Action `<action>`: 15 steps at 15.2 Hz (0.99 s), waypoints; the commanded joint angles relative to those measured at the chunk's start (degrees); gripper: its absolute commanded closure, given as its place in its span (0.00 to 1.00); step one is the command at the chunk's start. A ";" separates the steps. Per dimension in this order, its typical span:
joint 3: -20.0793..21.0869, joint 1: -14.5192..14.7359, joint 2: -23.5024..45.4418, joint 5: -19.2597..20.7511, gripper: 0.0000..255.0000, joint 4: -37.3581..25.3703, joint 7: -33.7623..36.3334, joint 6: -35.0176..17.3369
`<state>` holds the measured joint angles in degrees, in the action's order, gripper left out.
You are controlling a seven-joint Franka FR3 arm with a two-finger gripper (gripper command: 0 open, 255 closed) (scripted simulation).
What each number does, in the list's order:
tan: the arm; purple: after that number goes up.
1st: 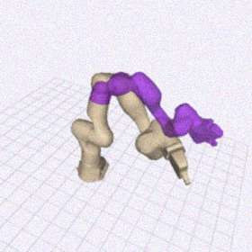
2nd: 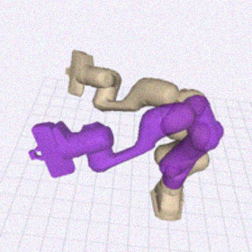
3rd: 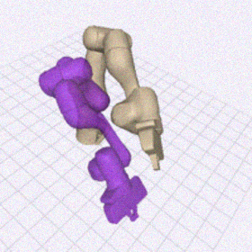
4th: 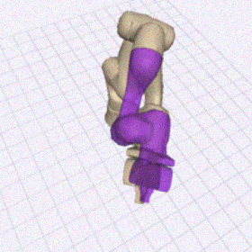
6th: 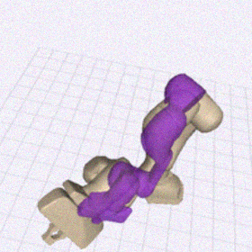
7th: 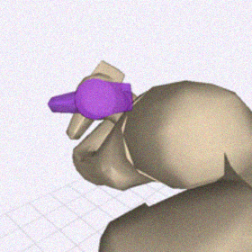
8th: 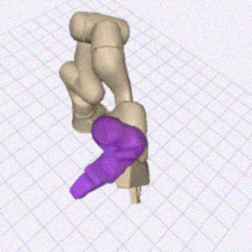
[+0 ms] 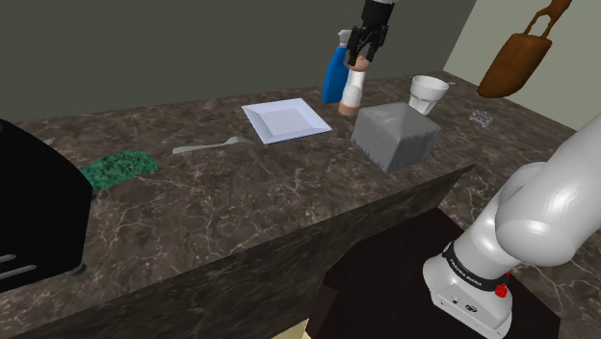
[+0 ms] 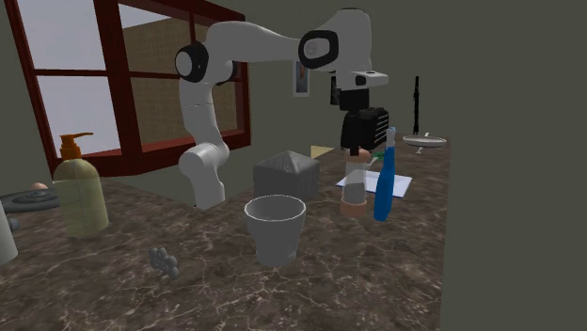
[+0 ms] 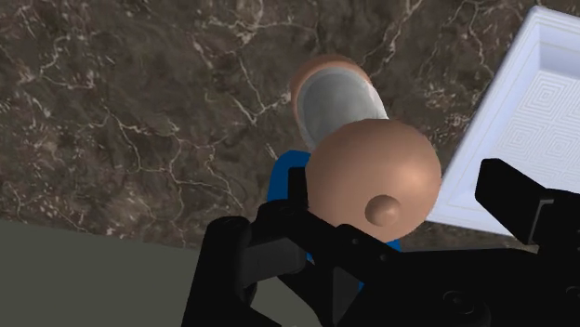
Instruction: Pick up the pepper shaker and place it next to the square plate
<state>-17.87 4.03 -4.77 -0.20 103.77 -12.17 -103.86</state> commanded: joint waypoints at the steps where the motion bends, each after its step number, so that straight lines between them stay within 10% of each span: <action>1: 0.00 0.00 0.00 0.00 0.00 0.00 0.00 0.00; 15: -0.06 -0.03 0.33 -0.10 0.00 -7.68 -0.07 7.37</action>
<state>-17.92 4.00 -4.43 -0.30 96.09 -12.24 -96.51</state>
